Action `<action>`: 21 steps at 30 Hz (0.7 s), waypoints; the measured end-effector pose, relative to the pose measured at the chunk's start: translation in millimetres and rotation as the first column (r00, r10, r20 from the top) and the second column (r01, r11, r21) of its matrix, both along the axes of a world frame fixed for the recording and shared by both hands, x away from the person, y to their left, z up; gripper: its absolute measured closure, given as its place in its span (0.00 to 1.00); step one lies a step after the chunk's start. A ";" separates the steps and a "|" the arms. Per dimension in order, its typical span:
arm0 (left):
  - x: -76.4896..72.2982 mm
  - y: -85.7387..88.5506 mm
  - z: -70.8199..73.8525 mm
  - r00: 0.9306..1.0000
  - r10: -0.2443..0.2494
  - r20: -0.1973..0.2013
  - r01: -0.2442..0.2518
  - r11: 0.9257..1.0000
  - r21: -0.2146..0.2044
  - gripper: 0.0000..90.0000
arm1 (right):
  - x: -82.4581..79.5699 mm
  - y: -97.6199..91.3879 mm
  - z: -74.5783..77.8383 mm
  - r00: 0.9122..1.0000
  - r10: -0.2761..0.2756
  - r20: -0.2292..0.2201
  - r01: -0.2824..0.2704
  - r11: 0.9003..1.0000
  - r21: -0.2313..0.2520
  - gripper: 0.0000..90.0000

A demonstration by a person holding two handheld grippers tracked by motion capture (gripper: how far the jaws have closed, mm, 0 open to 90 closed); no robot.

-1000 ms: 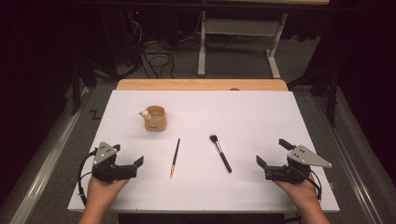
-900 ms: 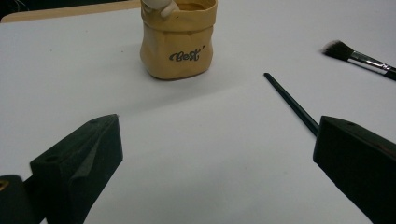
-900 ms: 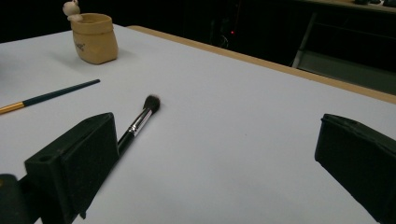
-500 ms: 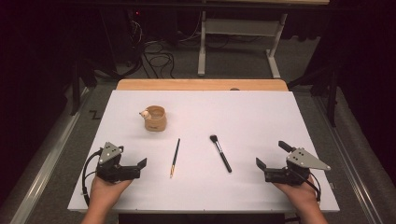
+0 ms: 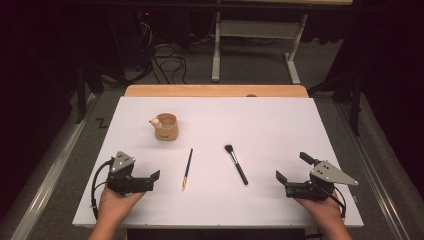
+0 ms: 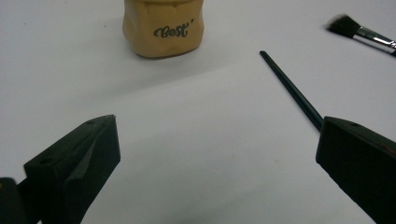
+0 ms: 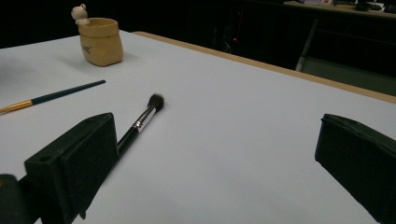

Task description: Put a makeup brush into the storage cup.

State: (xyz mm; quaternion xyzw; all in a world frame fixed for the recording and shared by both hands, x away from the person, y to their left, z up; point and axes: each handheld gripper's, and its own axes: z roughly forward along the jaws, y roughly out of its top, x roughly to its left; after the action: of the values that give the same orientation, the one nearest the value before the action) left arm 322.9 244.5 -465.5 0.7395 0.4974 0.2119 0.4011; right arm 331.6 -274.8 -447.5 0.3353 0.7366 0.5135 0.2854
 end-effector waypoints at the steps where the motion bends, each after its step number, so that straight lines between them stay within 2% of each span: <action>1: 1.4 -0.7 -0.5 1.000 0.001 -0.011 0.000 1.000 0.009 0.01 | -0.2 0.5 0.0 1.000 -0.002 -0.001 0.002 1.000 0.002 0.00; 3: 3.0 -2.3 -0.9 1.000 0.005 -0.026 -0.005 1.000 0.018 0.01 | -0.1 0.6 0.0 1.000 0.001 -0.002 -0.001 1.000 0.003 0.00; 4: 5.5 -3.9 -0.8 0.999 0.000 -0.045 0.001 1.000 0.026 0.01 | -0.1 0.6 0.0 1.000 0.001 -0.002 -0.001 1.000 0.003 0.00; 9: 9.9 -3.6 1.0 0.997 -0.001 -0.075 0.002 1.000 0.017 0.01 | -0.6 0.0 -0.2 1.000 0.007 0.002 -0.007 1.000 0.005 0.00; 11: 11.6 -3.0 2.0 0.996 0.003 -0.094 -0.001 1.000 0.026 0.01 | -1.1 -0.2 -0.4 1.000 0.009 -0.001 -0.009 1.000 0.001 0.00; 13: 13.1 -0.9 4.8 0.991 0.003 -0.135 -0.002 1.000 0.012 0.02 | -2.2 0.1 -0.2 1.000 0.011 -0.002 -0.011 1.000 0.006 0.00; 15: 13.3 -0.7 5.7 0.990 0.001 -0.141 0.000 1.000 0.012 0.03 | -2.9 -0.1 0.1 1.000 0.016 0.002 -0.016 1.000 0.000 0.00; 18: 14.4 -1.5 8.7 0.986 -0.007 -0.165 0.012 1.000 0.024 0.04 | -4.7 0.5 -0.8 1.000 0.019 -0.004 -0.019 1.000 0.007 0.00; 21: 15.9 -3.9 9.7 0.983 -0.019 -0.183 0.030 0.998 0.056 0.04 | -6.7 1.0 -1.3 1.000 0.025 -0.005 -0.025 1.000 0.004 0.00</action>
State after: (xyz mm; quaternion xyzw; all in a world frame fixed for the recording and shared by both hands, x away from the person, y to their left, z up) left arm 338.8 240.7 -455.8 0.7732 0.5166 0.1529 0.3345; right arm 324.9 -273.8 -448.8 0.3278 0.7403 0.5178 0.2763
